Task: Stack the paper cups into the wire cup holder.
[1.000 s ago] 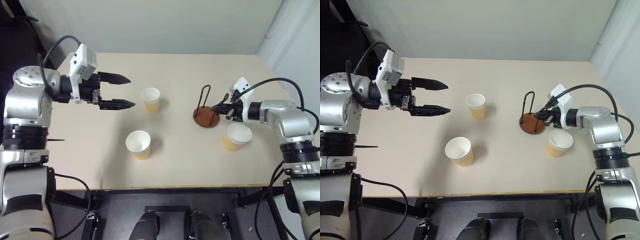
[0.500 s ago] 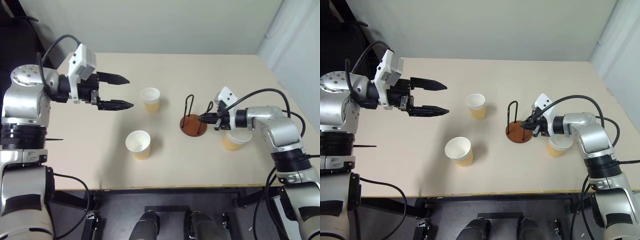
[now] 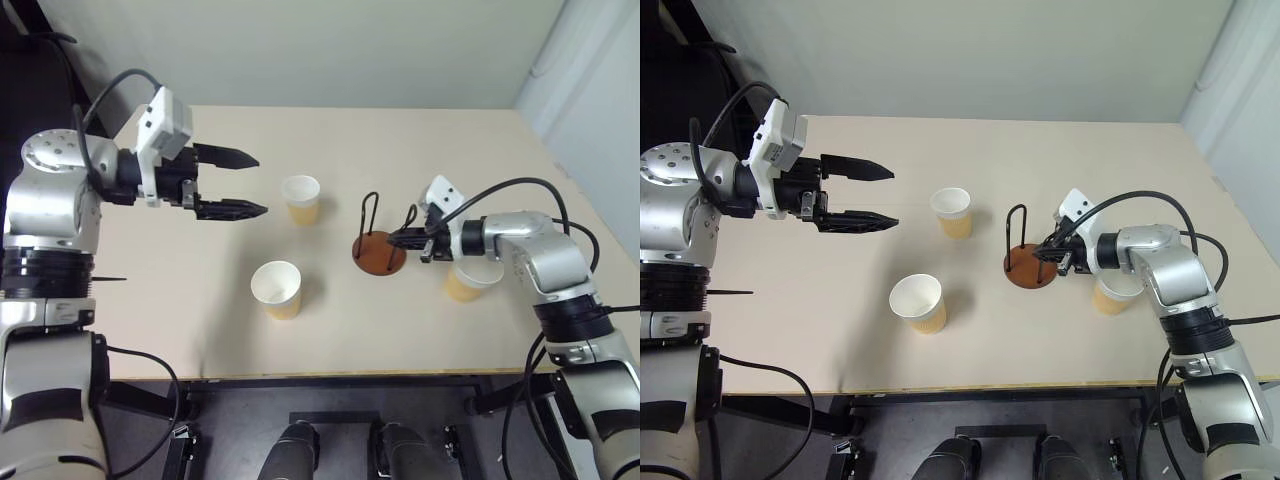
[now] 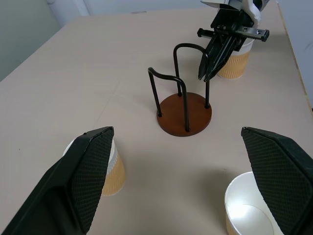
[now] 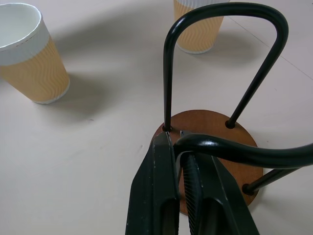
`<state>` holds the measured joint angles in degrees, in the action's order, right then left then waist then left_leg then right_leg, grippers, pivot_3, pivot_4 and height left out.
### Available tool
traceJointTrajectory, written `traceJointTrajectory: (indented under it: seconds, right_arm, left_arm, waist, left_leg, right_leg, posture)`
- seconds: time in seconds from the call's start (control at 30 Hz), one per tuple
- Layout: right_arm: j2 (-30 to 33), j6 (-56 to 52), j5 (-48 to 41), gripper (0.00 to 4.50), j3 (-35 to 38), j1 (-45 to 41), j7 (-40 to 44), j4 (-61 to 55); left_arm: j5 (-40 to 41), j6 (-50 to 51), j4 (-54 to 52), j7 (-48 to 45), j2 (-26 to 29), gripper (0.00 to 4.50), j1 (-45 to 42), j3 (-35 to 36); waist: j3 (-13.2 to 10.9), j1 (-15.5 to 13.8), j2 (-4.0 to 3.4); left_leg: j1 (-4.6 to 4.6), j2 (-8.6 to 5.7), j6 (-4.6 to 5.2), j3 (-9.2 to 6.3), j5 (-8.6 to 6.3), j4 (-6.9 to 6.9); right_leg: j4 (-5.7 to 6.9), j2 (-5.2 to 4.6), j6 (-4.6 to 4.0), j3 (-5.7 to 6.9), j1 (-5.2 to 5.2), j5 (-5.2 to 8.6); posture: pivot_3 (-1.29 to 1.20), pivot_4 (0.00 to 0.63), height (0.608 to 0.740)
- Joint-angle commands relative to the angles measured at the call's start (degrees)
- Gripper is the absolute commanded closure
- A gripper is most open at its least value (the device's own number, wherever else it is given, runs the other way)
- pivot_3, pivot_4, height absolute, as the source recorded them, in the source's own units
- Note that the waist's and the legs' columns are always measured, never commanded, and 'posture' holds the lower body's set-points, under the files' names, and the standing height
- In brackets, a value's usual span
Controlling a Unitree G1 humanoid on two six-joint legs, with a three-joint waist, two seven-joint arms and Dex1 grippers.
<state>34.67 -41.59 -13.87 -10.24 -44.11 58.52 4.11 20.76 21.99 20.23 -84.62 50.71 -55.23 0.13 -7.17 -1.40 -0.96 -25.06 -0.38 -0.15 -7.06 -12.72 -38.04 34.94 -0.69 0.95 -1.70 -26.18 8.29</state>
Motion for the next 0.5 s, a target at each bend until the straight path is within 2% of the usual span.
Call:
traceJointTrajectory:
  seconds: [0.03,0.13,0.17,0.33,0.5]
  right_arm:
    - [0.21,1.06,-0.42,4.47,-0.07,-1.91,1.03,-1.15]
    - [0.16,0.64,-0.64,4.47,-0.15,-2.07,1.58,-1.02]
    - [0.09,0.61,-0.62,3.95,-0.15,-2.26,1.62,-0.85]
    - [-0.06,0.3,-0.84,2.36,0.02,-2.84,1.89,-0.56]
    - [0.54,-0.38,-1.27,0.52,0.82,-3.03,2.14,-0.35]
  left_arm:
    - [0.37,-0.17,-1.37,0.33,0.51,0.0,-1.24,1.18]
    - [0.38,-0.16,-1.43,0.52,0.47,0.0,-1.24,1.26]
    - [0.38,-0.17,-1.45,0.61,0.45,0.0,-1.24,1.27]
    - [0.52,-0.01,-1.69,0.86,0.37,0.0,-1.19,1.34]
    - [0.56,-0.17,-1.47,1.14,0.07,0.0,-1.23,1.3]
  waist:
    - [0.0,0.0,0.0]
    - [0.0,0.01,0.0]
    - [0.0,0.01,0.0]
    - [0.0,0.01,0.0]
    - [0.0,0.01,0.0]
  left_leg:
    - [0.0,0.0,0.0,0.0,0.0,0.0]
    - [0.0,0.0,0.0,0.0,0.0,0.0]
    - [0.0,0.0,0.0,0.0,0.0,0.0]
    - [0.0,0.0,0.0,0.0,0.0,0.0]
    - [0.0,0.0,0.0,0.0,0.0,0.0]
  right_leg:
    - [0.0,0.0,0.0,0.0,0.0,0.0]
    - [0.0,0.0,-0.01,0.0,0.0,0.0]
    - [0.0,0.0,-0.01,0.0,0.0,0.0]
    - [0.01,0.0,-0.01,0.0,0.0,0.0]
    - [0.0,0.0,-0.01,0.0,0.0,0.01]
  posture:
    - [0.0,0.15,0.74]
    - [0.0,0.15,0.74]
    - [0.0,0.15,0.74]
    - [0.0,0.15,0.74]
    - [0.0,0.15,0.74]
